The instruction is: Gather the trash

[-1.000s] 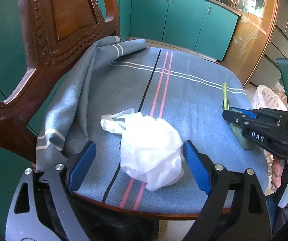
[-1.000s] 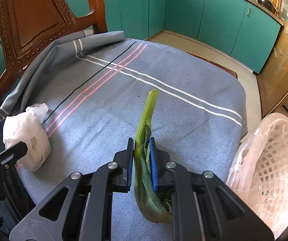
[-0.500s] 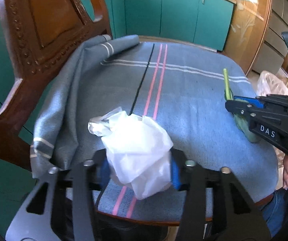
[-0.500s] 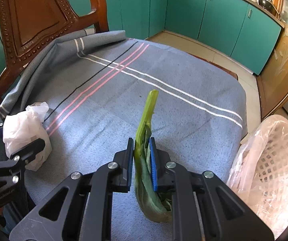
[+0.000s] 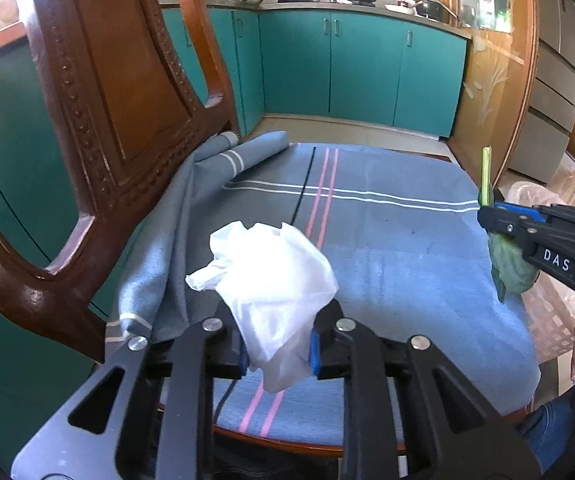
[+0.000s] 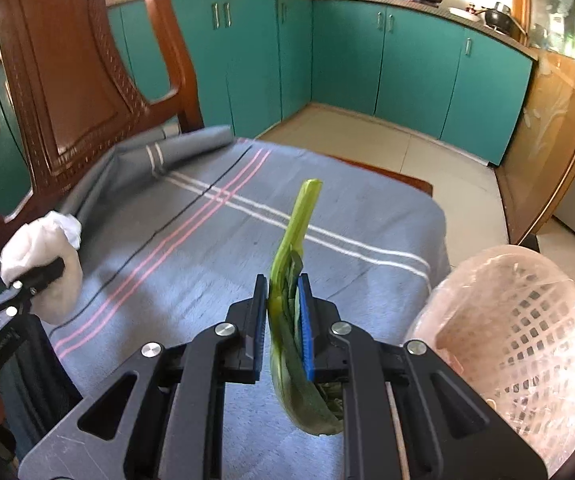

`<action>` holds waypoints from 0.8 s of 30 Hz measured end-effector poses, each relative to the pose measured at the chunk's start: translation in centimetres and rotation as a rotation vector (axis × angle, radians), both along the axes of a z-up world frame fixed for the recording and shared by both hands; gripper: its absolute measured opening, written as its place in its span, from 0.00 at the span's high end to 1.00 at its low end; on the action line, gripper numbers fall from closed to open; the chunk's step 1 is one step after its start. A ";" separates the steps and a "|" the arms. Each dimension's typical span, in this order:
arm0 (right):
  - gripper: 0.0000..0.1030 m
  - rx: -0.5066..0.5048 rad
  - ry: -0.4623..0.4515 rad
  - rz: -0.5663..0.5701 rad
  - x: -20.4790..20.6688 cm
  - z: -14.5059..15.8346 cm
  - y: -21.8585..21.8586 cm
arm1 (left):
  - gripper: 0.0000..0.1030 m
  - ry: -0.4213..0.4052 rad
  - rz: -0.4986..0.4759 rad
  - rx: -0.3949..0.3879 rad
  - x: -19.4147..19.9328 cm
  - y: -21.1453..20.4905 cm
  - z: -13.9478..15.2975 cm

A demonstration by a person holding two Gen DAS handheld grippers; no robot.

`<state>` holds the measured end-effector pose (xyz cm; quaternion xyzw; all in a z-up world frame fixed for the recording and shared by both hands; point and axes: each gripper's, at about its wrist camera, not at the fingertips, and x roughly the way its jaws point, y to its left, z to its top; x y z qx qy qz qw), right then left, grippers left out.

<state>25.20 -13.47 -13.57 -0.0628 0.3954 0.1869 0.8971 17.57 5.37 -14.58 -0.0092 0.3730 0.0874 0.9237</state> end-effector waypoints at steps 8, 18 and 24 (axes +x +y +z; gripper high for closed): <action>0.85 -0.011 0.004 0.008 -0.5 0.0 -0.1 | 0.81 -0.003 -0.008 0.013 -0.1 -0.8 0.4; 0.85 0.003 -0.011 0.023 -0.7 0.4 0.3 | 0.80 0.000 0.008 0.016 -0.6 -0.5 0.6; 0.85 0.082 -0.058 -0.022 -0.8 2.4 -2.4 | 0.80 0.011 -0.004 0.016 -0.3 -0.8 0.3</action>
